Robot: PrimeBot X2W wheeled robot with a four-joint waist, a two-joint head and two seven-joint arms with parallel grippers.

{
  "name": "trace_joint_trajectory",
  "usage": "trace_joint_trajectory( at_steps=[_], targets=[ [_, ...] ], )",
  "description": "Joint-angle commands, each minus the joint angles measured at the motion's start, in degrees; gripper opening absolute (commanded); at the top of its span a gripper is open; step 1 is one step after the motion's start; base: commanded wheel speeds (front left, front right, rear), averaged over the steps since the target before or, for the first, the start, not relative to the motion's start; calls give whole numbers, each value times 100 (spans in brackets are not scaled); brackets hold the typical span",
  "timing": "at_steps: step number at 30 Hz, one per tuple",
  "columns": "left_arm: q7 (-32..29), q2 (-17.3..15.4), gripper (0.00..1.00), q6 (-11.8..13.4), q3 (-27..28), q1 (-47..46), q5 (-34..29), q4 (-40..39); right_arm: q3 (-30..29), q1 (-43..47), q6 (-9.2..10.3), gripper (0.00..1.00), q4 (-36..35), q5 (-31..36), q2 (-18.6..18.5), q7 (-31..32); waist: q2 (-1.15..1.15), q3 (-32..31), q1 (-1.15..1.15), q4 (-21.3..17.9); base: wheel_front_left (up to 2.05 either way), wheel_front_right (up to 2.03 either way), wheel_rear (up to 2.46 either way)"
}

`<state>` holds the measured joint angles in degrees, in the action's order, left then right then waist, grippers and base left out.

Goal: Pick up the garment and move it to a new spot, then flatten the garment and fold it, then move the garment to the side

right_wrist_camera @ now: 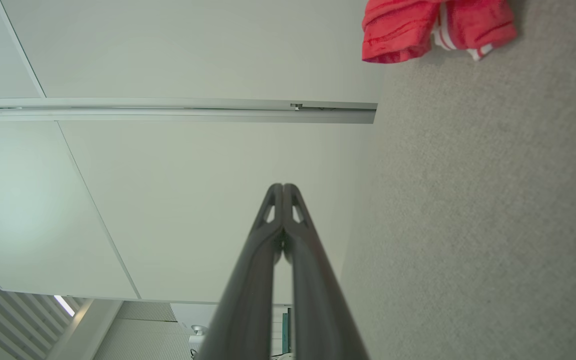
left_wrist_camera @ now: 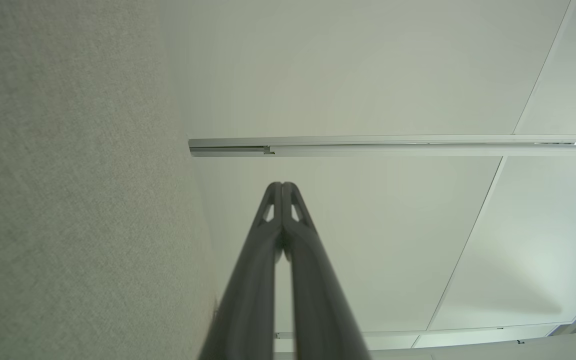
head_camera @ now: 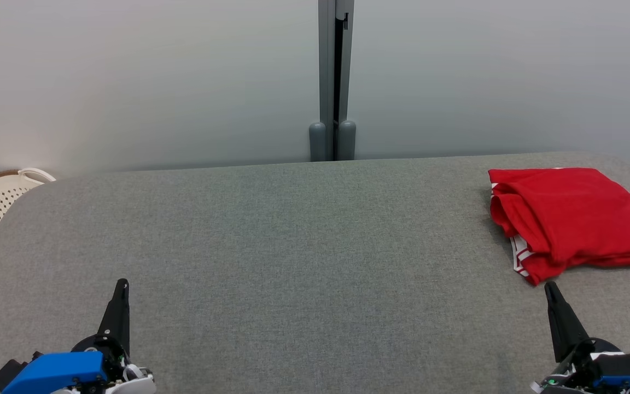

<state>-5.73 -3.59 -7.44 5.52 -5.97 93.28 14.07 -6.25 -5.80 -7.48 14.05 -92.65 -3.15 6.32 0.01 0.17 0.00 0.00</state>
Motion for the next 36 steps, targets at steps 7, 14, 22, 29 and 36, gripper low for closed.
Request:
trace_joint_trajectory(
  at_steps=[7, 14, 22, 29, 36],
  targets=[
    [-27, 0, 0, -16, 33, -67, -26, 7, -20, -102, -2, 0, 10, 12, 17, 19, -1, 0, 0, 0, 0, 0, 0],
    [-30, 8, 0, -16, 42, -69, -32, 7, -22, -102, -2, 0, 10, 4, 18, 23, -1, 0, 0, 0, 0, 0, 0],
    [-38, 14, 0, -16, 49, -70, -44, 7, -25, -103, -1, 0, 9, 8, 20, 27, -1, 0, 0, 0, 0, 0, 0],
    [-47, 19, 0, -16, 54, -71, -50, 8, -27, -103, -1, 0, 9, 12, 22, 29, -1, 0, 0, 0, 0, 0, 0],
    [-54, 23, 0, -16, 60, -72, -58, 8, -29, -103, -2, 0, 10, 14, 23, 32, -1, 0, 0, 0, 0, 0, 0]
  ],
)
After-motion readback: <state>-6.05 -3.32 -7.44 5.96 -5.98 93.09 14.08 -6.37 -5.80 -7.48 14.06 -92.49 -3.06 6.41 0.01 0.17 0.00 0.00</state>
